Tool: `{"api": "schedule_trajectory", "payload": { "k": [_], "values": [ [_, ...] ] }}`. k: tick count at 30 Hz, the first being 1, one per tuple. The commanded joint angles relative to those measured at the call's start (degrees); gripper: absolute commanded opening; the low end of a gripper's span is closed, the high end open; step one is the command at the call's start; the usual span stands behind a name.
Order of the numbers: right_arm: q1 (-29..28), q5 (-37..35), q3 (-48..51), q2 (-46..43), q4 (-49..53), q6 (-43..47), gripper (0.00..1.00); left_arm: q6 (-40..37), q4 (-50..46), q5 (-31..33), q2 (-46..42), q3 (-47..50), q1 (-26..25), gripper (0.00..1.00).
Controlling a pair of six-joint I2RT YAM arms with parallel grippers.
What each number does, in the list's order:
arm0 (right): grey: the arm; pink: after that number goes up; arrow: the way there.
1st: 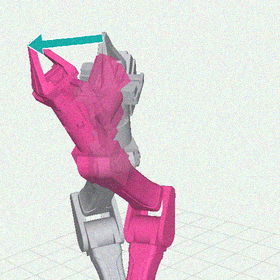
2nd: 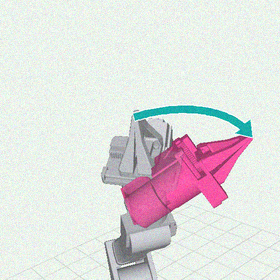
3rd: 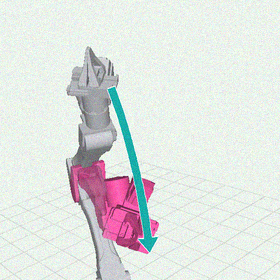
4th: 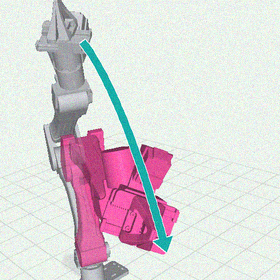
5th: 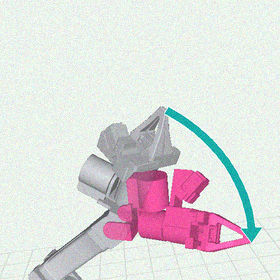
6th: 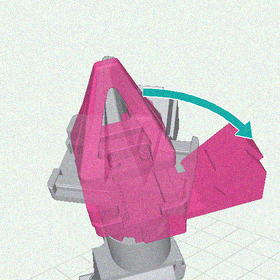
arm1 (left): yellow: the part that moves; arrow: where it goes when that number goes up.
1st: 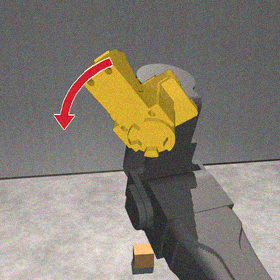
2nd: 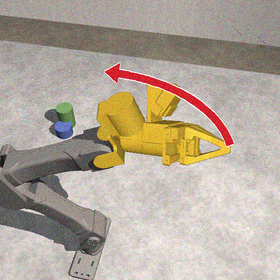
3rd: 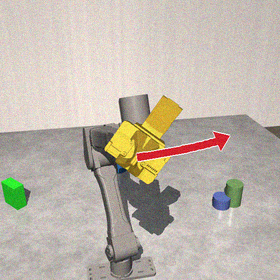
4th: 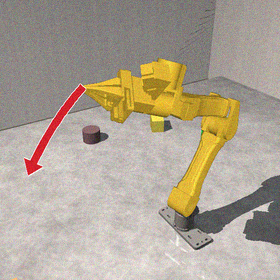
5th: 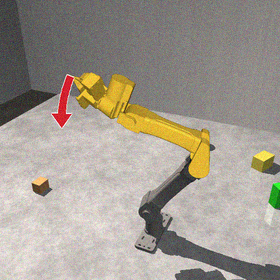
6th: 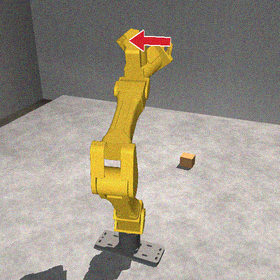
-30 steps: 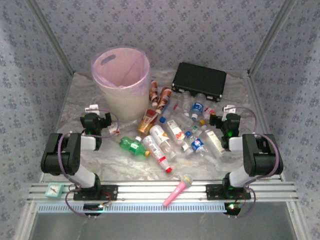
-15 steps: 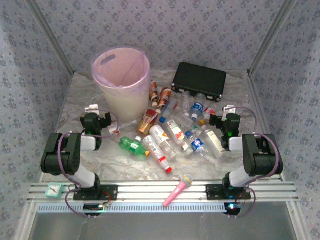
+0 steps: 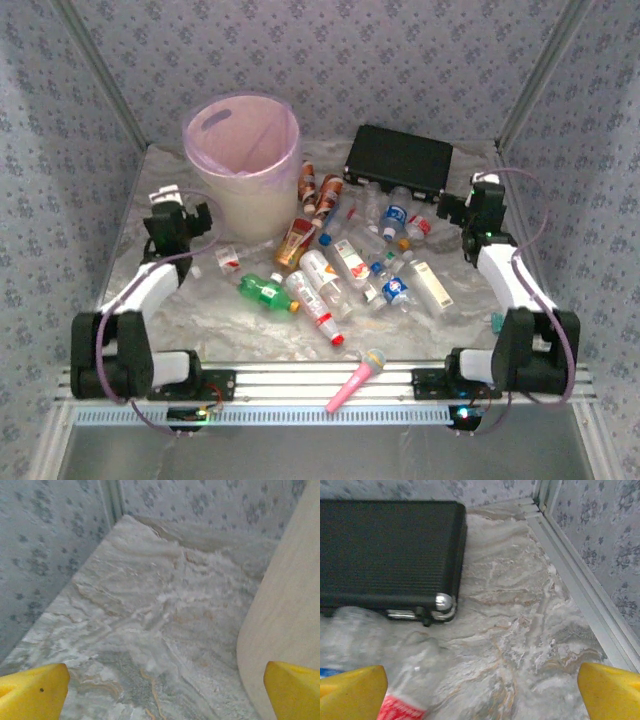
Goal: Put the plastic bottles in the bin
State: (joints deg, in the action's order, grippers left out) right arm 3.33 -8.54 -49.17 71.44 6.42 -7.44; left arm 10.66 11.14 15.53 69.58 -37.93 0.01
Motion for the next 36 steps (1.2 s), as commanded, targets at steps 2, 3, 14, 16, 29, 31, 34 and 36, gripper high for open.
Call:
{"api": "schedule_trajectory", "payload": {
  "k": [2, 3, 14, 16, 29, 31, 34, 36],
  "values": [
    [-0.78, 1.58, -6.04, -4.29, 41.07, -9.53, 1.00, 11.07, -31.35, -0.88, -7.84, -10.17, 0.60, 1.00],
    [-0.89, 2.67, -6.42, -4.72, 44.15, -10.27, 1.00, 11.95, -34.60, -3.06, -9.17, -11.57, 0.52, 1.00],
    [-6.45, 15.94, -0.10, -5.44, 51.35, -11.81, 0.97, 19.04, -47.53, -19.88, -17.64, -18.88, 0.53, 1.00],
    [-7.23, 16.33, 0.91, -4.04, 50.08, -11.81, 0.96, 20.67, -46.12, -22.15, -17.86, -19.02, 0.52, 1.00],
    [-8.55, 14.03, 3.36, 5.52, 44.39, -12.40, 0.81, 23.09, -44.71, -23.73, -19.94, -20.69, 0.56, 0.99],
    [-8.42, 13.80, 3.50, 6.85, 43.11, -12.43, 0.77, 23.09, -44.64, -23.68, -20.10, -20.93, 0.57, 0.99],
    [-8.26, 14.43, 3.64, 9.03, 41.69, -12.01, 0.76, 23.48, -44.03, -24.16, -20.17, -21.12, 0.56, 0.99],
    [-8.36, 14.43, 3.53, 9.60, 41.35, -11.81, 0.74, 23.68, -43.67, -24.14, -20.15, -21.12, 0.47, 0.99]
  ]
}}
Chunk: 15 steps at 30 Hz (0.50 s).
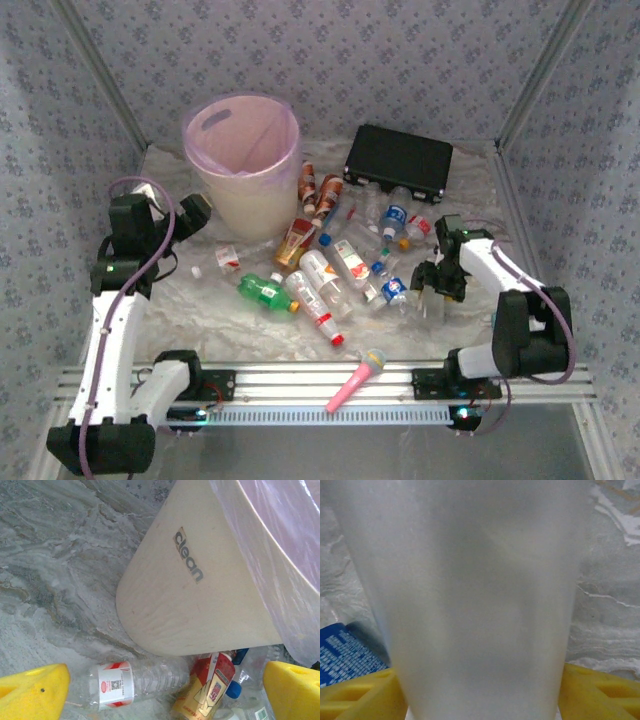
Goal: Put the plastic bottles in the bin
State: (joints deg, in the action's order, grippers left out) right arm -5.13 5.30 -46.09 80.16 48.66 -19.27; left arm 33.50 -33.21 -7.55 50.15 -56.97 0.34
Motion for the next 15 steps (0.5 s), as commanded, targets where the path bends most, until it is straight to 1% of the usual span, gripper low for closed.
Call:
{"api": "schedule_trajectory", "payload": {
  "k": [1, 4, 7, 13, 15],
  "values": [
    [0.14, 0.39, 0.42, 0.83, -0.85, 0.02, 0.72, 1.03, 0.79, -1.11, -0.65, -2.01, 0.25, 0.99],
    [0.12, -0.10, 0.35, 0.03, -0.13, -0.25, 0.67, 1.80, 1.50, -1.48, -0.41, -1.74, 0.19, 0.98],
    [0.02, -1.04, 0.10, -1.66, 1.28, -0.73, 0.57, 2.63, 1.85, -1.82, -0.02, -1.82, 0.21, 0.98],
    [-0.06, -3.01, -4.00, -8.82, 8.82, -1.18, 0.53, 4.45, 1.08, -2.38, -0.81, -4.25, 0.21, 0.98],
    [-0.14, -1.65, -7.43, -11.93, 10.81, 0.31, 0.53, 5.40, 0.88, -4.04, -1.49, -5.47, 0.16, 0.98]
  ]
}}
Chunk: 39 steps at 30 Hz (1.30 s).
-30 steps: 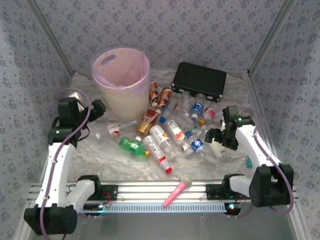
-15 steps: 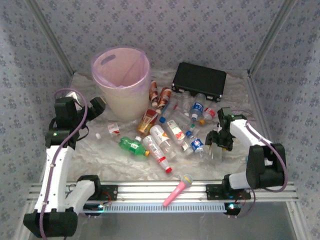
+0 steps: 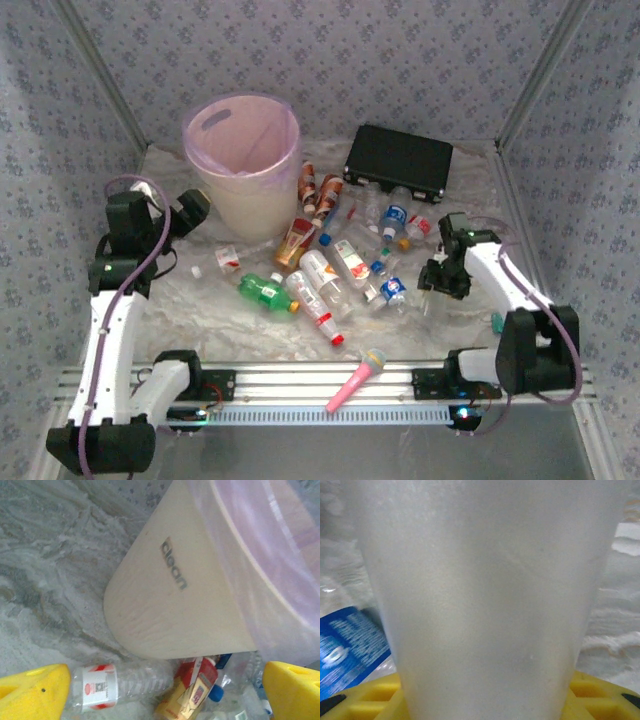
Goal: Put the plastic bottles in the bin
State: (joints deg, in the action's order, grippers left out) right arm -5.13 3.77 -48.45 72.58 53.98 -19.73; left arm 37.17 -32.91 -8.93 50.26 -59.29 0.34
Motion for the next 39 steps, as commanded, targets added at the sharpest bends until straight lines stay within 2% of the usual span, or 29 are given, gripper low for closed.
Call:
{"api": "schedule_trajectory", "payload": {
  "k": [1, 5, 8, 12, 15, 20, 23, 26, 33, 36, 39],
  "values": [
    [-0.22, 1.47, -6.41, -5.60, 5.48, 1.36, 0.52, 2.02, 0.57, -4.04, -1.79, -3.77, 0.19, 0.99],
    [-4.56, 10.20, -11.92, -8.78, -0.72, 3.82, 0.51, 5.31, 4.62, -15.29, -1.21, -5.27, -0.56, 1.00],
    [-10.98, 12.24, -14.90, -8.25, -6.72, 5.20, 0.49, 6.34, 6.54, -21.44, 0.50, -7.88, -4.67, 1.00],
    [-21.70, 11.10, -18.86, -4.88, -14.31, 7.44, 0.47, 2.32, 3.20, -18.55, 2.39, -11.80, -13.39, 1.00],
    [-29.82, 9.35, -22.69, -1.61, -20.08, 8.76, 0.44, 4.92, 7.83, -18.39, 3.65, -10.64, -19.27, 0.99],
    [-37.39, 8.78, -26.58, 3.34, -26.88, 11.00, 0.43, 4.16, 11.88, -17.38, 7.96, -11.27, -29.37, 0.96],
    [-38.95, 10.51, -26.79, 4.02, -30.92, 10.24, 0.42, 4.61, 12.98, -16.60, 10.52, -11.25, -33.13, 0.94],
    [-39.91, 10.82, -27.89, 4.71, -30.81, 10.56, 0.42, 5.24, 14.23, -15.39, 12.61, -10.59, -35.35, 0.93],
    [-40.27, 14.93, -26.74, 3.62, -31.96, 9.54, 0.42, 5.57, 16.54, -14.97, 14.61, -9.90, -36.29, 0.80],
    [-40.40, 16.31, -26.57, 3.38, -32.61, 9.29, 0.42, 5.23, 16.53, -14.38, 15.19, -10.19, -36.35, 0.80],
    [-40.47, 17.07, -26.53, 3.10, -32.72, 9.23, 0.42, 4.18, 14.57, -12.30, 15.50, -10.65, -36.31, 0.92]
  ]
}}
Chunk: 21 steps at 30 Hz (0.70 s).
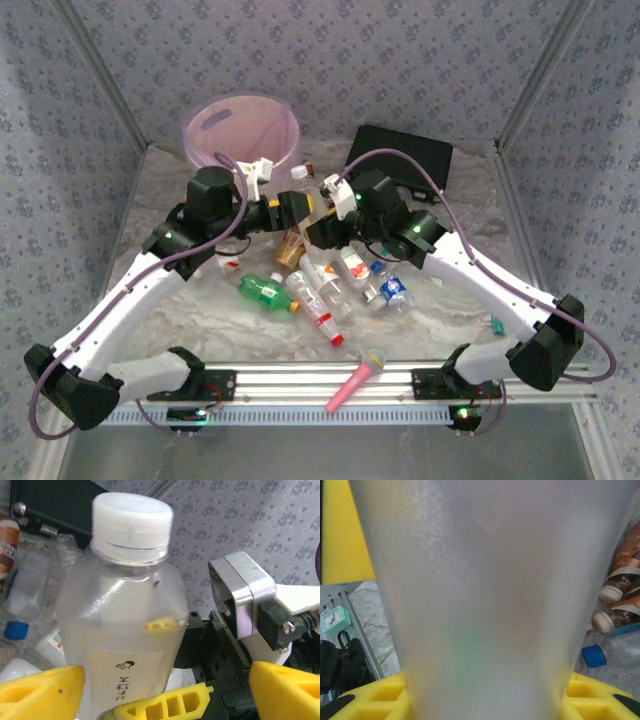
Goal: Put the plastic bottles in the bin
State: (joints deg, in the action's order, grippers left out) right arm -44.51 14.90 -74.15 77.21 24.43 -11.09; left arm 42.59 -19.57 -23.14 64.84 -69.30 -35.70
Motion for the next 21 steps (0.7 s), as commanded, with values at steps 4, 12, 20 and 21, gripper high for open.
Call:
{"api": "schedule_trajectory", "payload": {
  "k": [4, 12, 20, 21],
  "values": [
    [-1.06, 4.99, -1.56, -1.23, -1.30, 1.21, 0.42, -3.50, -1.43, 5.53, 0.27, -1.27, -0.16, 0.97],
    [-0.34, 6.12, -0.89, -1.89, -1.84, 1.16, 0.42, -4.06, -0.05, 6.16, -0.69, -0.06, 1.51, 0.90],
    [-0.12, 8.26, -1.34, -0.66, -2.99, 1.07, 0.42, -0.62, 5.24, 0.48, 2.42, 0.90, 1.46, 0.85],
    [0.02, 8.43, -1.18, -0.64, -3.36, 0.79, 0.42, -0.65, 5.40, 0.53, 2.44, 0.96, 1.50, 0.83]
  ]
}}
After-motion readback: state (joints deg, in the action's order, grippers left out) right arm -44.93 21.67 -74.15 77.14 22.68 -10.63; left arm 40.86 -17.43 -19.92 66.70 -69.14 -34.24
